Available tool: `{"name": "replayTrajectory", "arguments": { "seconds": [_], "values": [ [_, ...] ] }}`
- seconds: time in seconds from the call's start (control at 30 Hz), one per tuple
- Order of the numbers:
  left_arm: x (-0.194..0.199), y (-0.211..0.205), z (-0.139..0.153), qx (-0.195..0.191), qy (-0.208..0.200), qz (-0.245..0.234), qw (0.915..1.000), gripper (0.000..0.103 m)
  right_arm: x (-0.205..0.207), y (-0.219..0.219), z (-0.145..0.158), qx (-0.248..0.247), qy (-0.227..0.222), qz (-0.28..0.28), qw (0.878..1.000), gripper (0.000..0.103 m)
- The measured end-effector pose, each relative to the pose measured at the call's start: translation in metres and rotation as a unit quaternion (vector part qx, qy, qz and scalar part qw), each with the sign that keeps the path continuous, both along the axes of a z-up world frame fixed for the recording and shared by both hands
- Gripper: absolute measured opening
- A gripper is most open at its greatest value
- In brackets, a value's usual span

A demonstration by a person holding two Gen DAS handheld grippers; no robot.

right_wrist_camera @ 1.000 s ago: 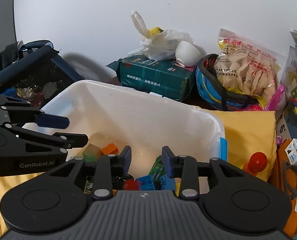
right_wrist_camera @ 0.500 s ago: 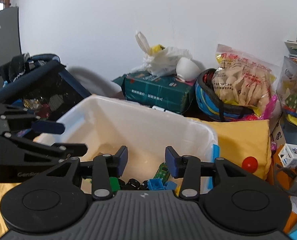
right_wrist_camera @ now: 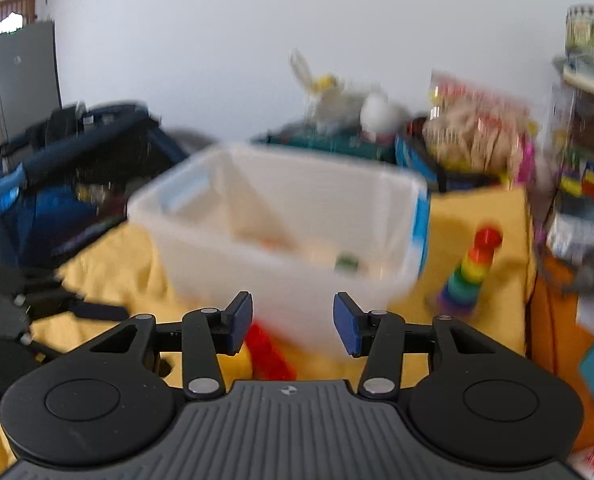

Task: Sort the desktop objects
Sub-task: 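Grasp a yellow Duplo piece with the left gripper while the right grasps a long red brick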

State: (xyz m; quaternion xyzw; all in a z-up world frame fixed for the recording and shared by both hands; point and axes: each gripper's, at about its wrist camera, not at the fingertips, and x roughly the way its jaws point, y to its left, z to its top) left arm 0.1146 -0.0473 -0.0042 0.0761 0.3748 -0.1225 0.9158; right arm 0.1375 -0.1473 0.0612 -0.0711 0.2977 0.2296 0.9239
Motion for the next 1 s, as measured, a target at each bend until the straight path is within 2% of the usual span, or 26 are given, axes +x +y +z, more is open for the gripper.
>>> {"name": "replayTrajectory", "arguments": {
  "seconds": [0.13, 0.23, 0.33, 0.37, 0.4, 0.47, 0.63, 0.77, 0.9, 1.0],
  "values": [
    [0.018, -0.021, -0.01, 0.018, 0.005, -0.042, 0.999, 0.065, -0.007, -0.003, -0.024, -0.01, 0.036, -0.012, 0.999, 0.049],
    [0.026, -0.035, -0.017, 0.05, -0.016, -0.073, 0.996, 0.064, -0.014, -0.005, -0.036, -0.013, 0.053, -0.02, 0.998, 0.049],
    [0.036, -0.043, -0.029, 0.073, 0.006, -0.089, 0.9933, 0.045, -0.021, -0.007, -0.045, -0.022, 0.061, -0.029, 0.997, 0.049],
    [0.039, -0.043, -0.031, 0.07, 0.012, -0.093, 0.9931, 0.036, -0.022, -0.008, -0.047, -0.021, 0.065, -0.032, 0.997, 0.049],
    [0.04, -0.043, -0.032, 0.067, 0.015, -0.096, 0.993, 0.031, -0.024, -0.01, -0.048, -0.02, 0.066, -0.034, 0.997, 0.049],
    [0.036, -0.044, -0.032, 0.066, 0.013, -0.103, 0.9924, 0.027, -0.026, -0.011, -0.05, -0.024, 0.066, -0.038, 0.997, 0.049],
    [0.019, -0.041, -0.029, 0.057, 0.023, -0.109, 0.9921, 0.027, -0.024, -0.015, -0.056, -0.027, 0.073, -0.047, 0.996, 0.049],
    [0.001, -0.03, -0.024, 0.031, 0.044, -0.09, 0.9945, 0.027, -0.022, -0.013, -0.06, -0.029, 0.077, -0.044, 0.996, 0.049],
    [-0.019, -0.016, -0.028, -0.002, 0.082, -0.066, 0.9945, 0.027, -0.018, -0.008, -0.064, -0.032, 0.077, -0.035, 0.996, 0.049],
    [-0.027, 0.0, -0.038, -0.058, 0.123, -0.037, 0.99, 0.027, -0.016, -0.003, -0.065, -0.036, 0.074, -0.024, 0.996, 0.049]
  ]
}}
